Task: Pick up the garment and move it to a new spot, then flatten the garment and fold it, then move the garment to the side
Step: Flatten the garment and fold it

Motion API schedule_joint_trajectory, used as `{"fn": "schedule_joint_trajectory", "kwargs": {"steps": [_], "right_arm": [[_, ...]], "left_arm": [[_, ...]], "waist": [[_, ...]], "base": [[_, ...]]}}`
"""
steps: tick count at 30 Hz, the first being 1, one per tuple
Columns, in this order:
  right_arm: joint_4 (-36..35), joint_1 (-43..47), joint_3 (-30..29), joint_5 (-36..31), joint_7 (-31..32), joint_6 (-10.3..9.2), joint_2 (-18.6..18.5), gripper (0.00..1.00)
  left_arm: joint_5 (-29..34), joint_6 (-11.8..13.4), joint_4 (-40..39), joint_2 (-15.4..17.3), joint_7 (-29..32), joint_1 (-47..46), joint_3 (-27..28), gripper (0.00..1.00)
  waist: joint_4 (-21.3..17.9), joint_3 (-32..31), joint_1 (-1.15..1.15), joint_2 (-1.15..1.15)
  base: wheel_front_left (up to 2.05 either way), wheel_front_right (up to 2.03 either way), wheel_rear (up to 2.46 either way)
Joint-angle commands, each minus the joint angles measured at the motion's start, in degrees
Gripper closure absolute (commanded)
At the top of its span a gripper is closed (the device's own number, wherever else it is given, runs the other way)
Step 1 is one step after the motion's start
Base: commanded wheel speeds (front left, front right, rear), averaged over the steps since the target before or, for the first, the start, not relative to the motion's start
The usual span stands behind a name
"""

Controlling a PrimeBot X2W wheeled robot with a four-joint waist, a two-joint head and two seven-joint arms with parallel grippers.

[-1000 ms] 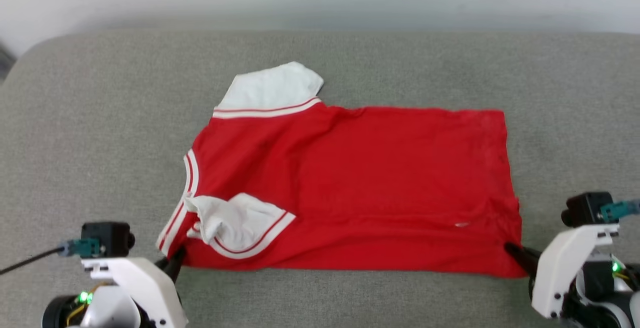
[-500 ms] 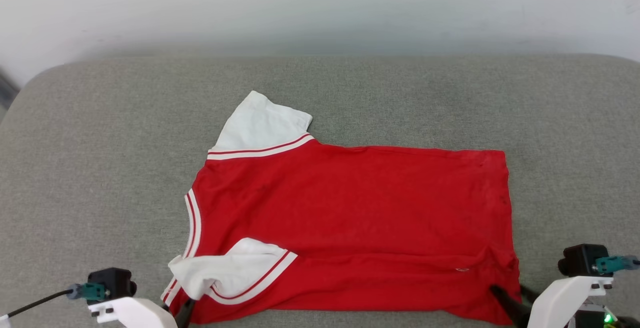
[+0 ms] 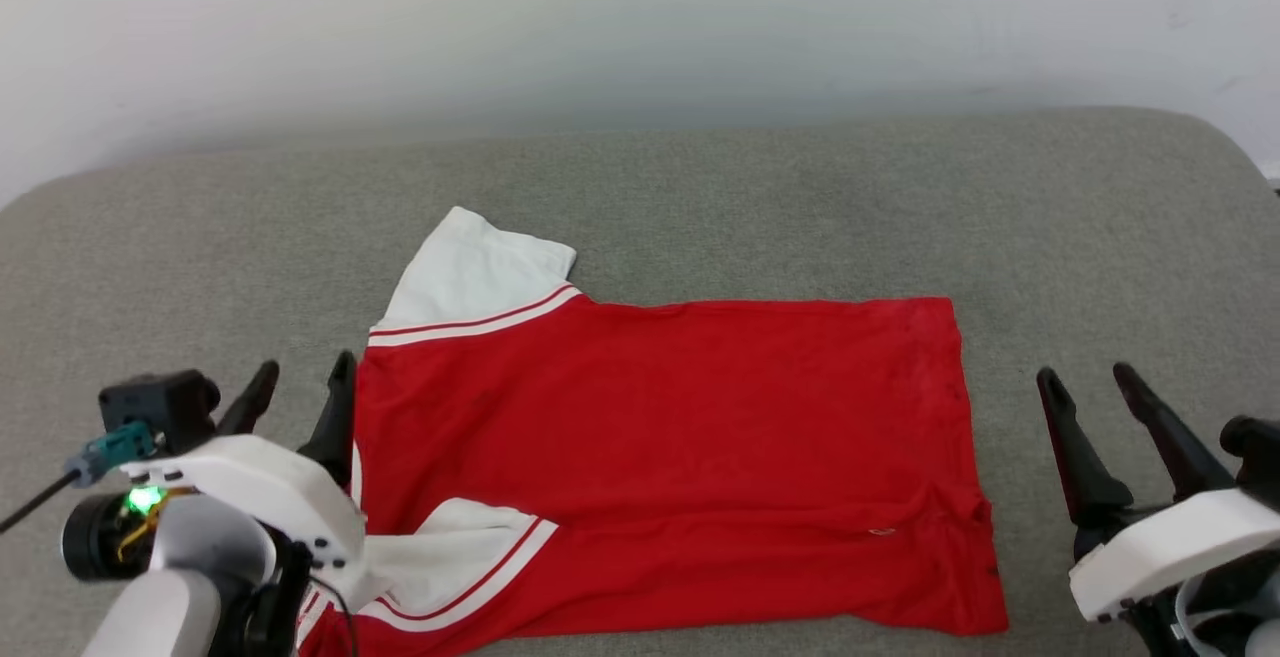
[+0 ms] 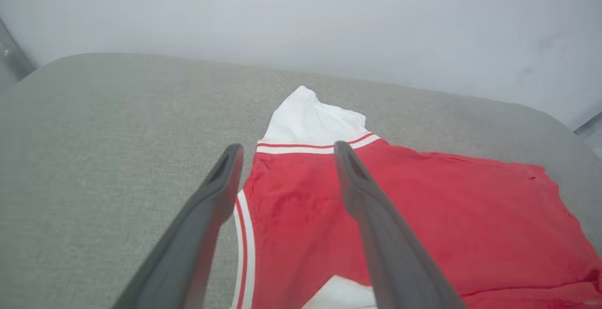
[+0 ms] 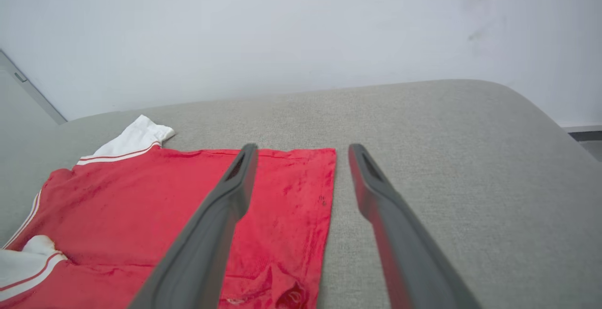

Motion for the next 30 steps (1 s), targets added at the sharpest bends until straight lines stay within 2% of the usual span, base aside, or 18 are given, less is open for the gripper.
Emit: {"fn": "schedule_joint_trajectory", "kwargs": {"steps": [1, 6, 11, 14, 19, 22, 26, 27, 28, 30], "right_arm": [[-1.7, -1.6, 0.3, -1.0, -1.3, -0.01, 0.6, 0.0], [-6.2, -4.9, 0.8, -2.2, -3.8, -0.02, 2.2, 0.0], [-9.7, -8.8, 1.4, -2.4, -5.1, -0.02, 3.1, 0.0], [-10.4, -10.7, 1.8, -2.2, -5.8, -0.01, 3.7, 0.0], [-8.6, -12.2, 2.5, -1.5, -6.7, -0.02, 4.7, 0.0], [-7.4, -12.3, 2.9, -0.7, -7.6, -0.01, 5.3, 0.0], [-6.0, -12.4, 3.4, 0.2, -8.5, -0.02, 5.8, 0.0], [-6.0, -12.4, 3.4, 0.2, -8.5, -0.02, 5.8, 0.0], [-5.2, -12.5, 3.6, 0.5, -8.8, -0.02, 6.0, 0.0], [-4.6, -12.7, 3.9, 1.2, -9.1, -0.02, 6.2, 0.0]], "left_arm": [[0.8, -0.4, 0.4, -0.3, -1.0, -2.7, -0.2, 0.0], [0.2, -1.6, 3.1, -1.3, -1.3, -11.7, 0.4, 0.0], [-0.3, -4.0, 8.1, 0.7, 1.9, -23.4, 0.5, 0.0], [-0.9, -6.0, 11.7, 2.5, 6.4, -30.2, -0.2, 0.0], [-2.8, -9.2, 17.5, 6.8, 16.4, -39.4, -1.1, 0.0], [-4.2, -10.3, 20.4, 9.8, 23.8, -43.1, -1.5, 0.0], [-5.9, -10.4, 22.8, 13.6, 34.7, -45.8, -2.5, 0.0], [-5.9, -10.4, 22.8, 13.6, 34.7, -45.8, -2.5, 0.0], [-6.9, -9.9, 23.6, 15.2, 40.2, -46.0, -3.1, 0.0], [-7.5, -8.9, 23.9, 16.5, 44.5, -45.6, -3.4, 0.0]], "waist": [[-1.5, 1.4, 0.0, 0.0], [-4.5, 6.3, 0.0, 0.0], [-7.6, 14.0, 0.0, 0.0], [-9.5, 18.1, 0.0, 0.0], [-12.7, 22.3, 0.0, 0.0], [-14.3, 23.8, 0.0, 0.0], [-16.1, 25.4, 0.0, 0.0], [-16.1, 25.4, 0.0, 0.0], [-16.7, 26.0, 0.0, 0.0], [-17.2, 26.6, 0.0, 0.0]], "base": [[0.0, 0.0, 0.0], [0.0, 0.0, 0.0], [0.0, 0.0, 0.0], [0.0, 0.0, 0.0], [0.0, 0.0, 0.0], [0.0, 0.0, 0.0], [0.0, 0.0, 0.0], [0.0, 0.0, 0.0], [0.0, 0.0, 0.0], [0.0, 0.0, 0.0]]}}
